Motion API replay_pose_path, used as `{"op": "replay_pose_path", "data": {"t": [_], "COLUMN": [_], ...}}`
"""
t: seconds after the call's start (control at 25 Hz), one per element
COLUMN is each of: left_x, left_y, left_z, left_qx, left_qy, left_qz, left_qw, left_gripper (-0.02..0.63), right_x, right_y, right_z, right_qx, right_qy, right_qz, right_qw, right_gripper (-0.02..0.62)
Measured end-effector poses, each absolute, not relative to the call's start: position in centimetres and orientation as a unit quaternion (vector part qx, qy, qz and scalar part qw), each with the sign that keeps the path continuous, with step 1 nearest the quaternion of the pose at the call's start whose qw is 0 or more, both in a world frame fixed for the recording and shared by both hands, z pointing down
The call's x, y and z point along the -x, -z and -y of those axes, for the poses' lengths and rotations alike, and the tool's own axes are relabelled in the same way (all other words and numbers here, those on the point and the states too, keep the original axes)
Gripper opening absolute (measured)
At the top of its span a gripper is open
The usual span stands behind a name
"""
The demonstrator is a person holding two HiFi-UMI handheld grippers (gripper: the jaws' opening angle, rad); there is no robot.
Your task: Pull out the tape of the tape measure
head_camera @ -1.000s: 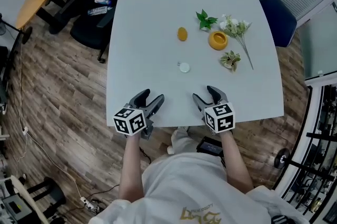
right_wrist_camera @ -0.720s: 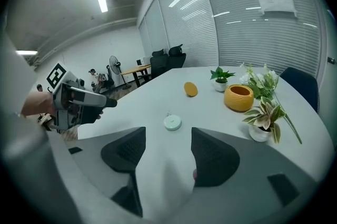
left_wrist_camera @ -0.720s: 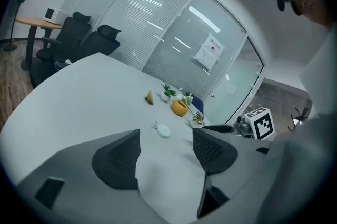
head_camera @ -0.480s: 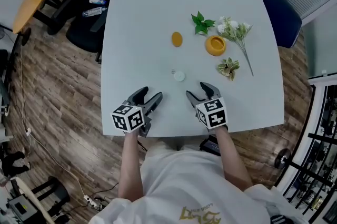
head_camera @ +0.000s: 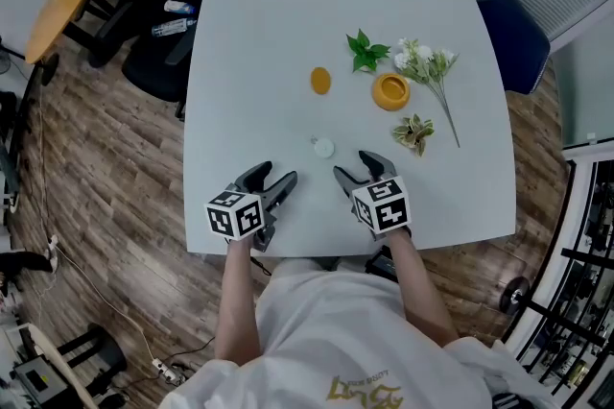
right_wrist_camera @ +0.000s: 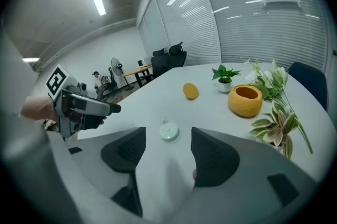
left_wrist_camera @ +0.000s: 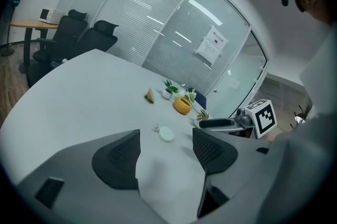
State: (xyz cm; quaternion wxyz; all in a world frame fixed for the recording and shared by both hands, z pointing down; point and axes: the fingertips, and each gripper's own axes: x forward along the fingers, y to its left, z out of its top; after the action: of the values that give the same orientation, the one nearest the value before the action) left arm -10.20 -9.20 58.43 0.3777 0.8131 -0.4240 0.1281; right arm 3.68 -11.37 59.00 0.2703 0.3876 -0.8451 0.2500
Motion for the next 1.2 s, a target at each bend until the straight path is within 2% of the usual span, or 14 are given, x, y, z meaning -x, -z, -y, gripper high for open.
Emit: {"op": "replay_pose_path", "data": {"t": [0.8, 1.2], "left_x": [9.9, 9.8], "left_y": [-62.2, -63.2], "left_z": [13.3, 13.8], "left_qx": [-0.808, -0.803], "left_qy": [-0.137, -0.141], "left_qz": [0.409, 0.405], "left_qw": [0.401, 0.414], "left_gripper": [0.293, 0.293], "right_x": [0.4, 2.0], "right_y": [-64.6, -66.3], "right_z": [13.5, 14.7], "right_qx": [-0.318, -0.303], "right_qy": [-0.189, -0.167], "right_qz": [0.85, 0.852], "right_qw": [0.374, 0.393], "right_gripper": [0.284, 0.281]}}
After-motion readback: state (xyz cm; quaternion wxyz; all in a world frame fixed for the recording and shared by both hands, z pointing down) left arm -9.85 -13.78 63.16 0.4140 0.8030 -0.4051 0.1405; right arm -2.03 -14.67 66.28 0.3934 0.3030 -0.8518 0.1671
